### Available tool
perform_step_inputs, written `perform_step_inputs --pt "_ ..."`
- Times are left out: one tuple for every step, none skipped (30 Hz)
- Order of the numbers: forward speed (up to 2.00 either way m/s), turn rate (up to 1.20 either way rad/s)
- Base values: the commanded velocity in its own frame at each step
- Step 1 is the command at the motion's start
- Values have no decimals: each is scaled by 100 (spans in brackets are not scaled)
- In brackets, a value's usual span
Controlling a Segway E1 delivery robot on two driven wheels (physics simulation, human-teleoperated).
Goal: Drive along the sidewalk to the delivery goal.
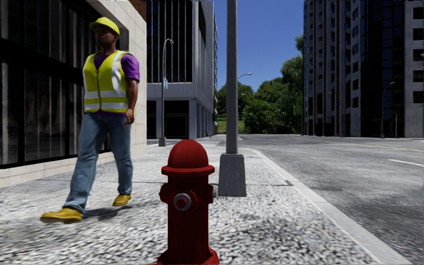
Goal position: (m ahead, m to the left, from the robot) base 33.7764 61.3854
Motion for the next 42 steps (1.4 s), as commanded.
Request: perform_step_inputs --pt "55 59" --pt "55 59" --pt "54 59" --pt "53 59" --pt "52 55" --pt "52 55" --pt "47 50" --pt "39 0" --pt "30 0" --pt "30 0" --pt "19 0" --pt "9 0" --pt "1 0" --pt "0 0" --pt "0 0" --pt "0 0" --pt "0 0" --pt "0 0" --pt "0 0" --pt "0 0" --pt "0 0" --pt "0 0" --pt "0 0" --pt "0 0" --pt "0 0" --pt "0 0" --pt "0 0" --pt "0 0" --pt "0 11" --pt "0 25" --pt "0 35" --pt "0 35" --pt "0 42" --pt "0 46" --pt "0 50" --pt "0 53" --pt "0 53" --pt "0 54" --pt "0 55" --pt "0 56" --pt "0 56" --pt "0 57"
